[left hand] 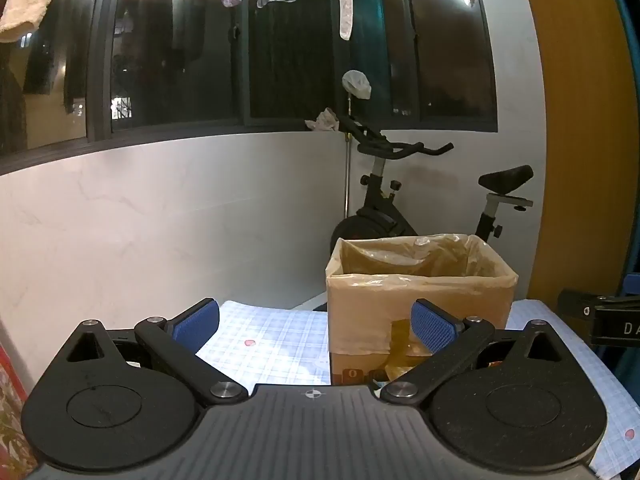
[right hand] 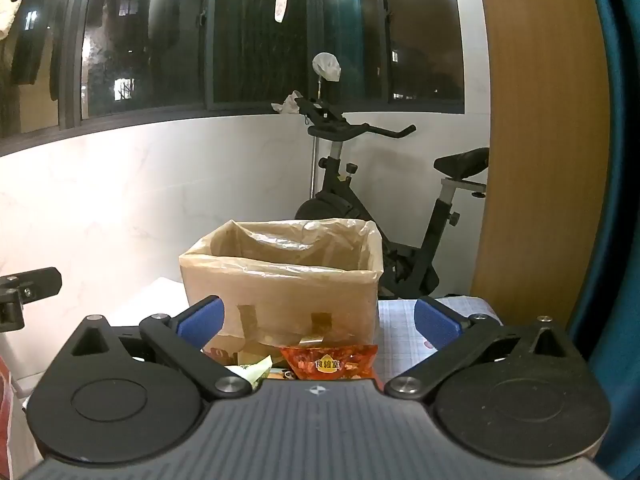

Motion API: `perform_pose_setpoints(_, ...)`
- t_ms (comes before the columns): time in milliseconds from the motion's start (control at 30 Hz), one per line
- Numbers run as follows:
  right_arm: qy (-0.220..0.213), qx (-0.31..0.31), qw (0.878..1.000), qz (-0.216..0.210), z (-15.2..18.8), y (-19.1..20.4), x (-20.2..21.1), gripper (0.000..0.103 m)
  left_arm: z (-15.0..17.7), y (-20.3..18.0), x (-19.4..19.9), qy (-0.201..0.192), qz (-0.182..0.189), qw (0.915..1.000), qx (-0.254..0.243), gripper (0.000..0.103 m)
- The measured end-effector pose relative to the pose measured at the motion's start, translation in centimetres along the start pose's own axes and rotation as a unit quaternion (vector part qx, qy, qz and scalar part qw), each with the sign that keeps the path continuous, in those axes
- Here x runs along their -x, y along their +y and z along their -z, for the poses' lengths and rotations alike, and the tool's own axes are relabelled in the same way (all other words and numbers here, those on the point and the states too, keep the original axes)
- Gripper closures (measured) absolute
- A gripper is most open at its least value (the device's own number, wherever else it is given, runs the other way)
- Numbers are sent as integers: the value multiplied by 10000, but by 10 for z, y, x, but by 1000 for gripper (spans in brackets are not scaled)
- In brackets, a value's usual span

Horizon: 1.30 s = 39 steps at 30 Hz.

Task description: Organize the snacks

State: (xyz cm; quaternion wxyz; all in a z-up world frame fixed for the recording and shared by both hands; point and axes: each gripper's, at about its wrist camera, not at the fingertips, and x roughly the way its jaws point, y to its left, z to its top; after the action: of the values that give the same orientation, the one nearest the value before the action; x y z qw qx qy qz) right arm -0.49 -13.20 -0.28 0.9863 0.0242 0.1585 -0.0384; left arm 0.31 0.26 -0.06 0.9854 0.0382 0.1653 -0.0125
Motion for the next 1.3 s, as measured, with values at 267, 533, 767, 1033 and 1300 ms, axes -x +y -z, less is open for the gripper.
perform_pose_setpoints(267, 4, -30, 10000, 7, 0, -1, 2, 0, -1, -5, 6, -193, -210, 9995, -106, 0)
perform_pose_setpoints(533, -105, 43, 9999, 44, -7, -2, 8, 0, 0, -7, 1, -187, -208, 9996, -96, 0)
perform_pose_setpoints(767, -120, 34, 9999, 67, -11, -4, 11, 0, 0, -6, 2, -201, -205, 9995, -89, 0)
perform_pose_setpoints(1033, -134, 34, 9999, 97, -14, -7, 10, 0, 0, -6, 0, -203, -198, 9996, -74, 0)
perform_pose_setpoints(1300, -140, 30, 9999, 96, -12, -6, 10, 0, -1, -6, 1, -210, -189, 9996, -58, 0)
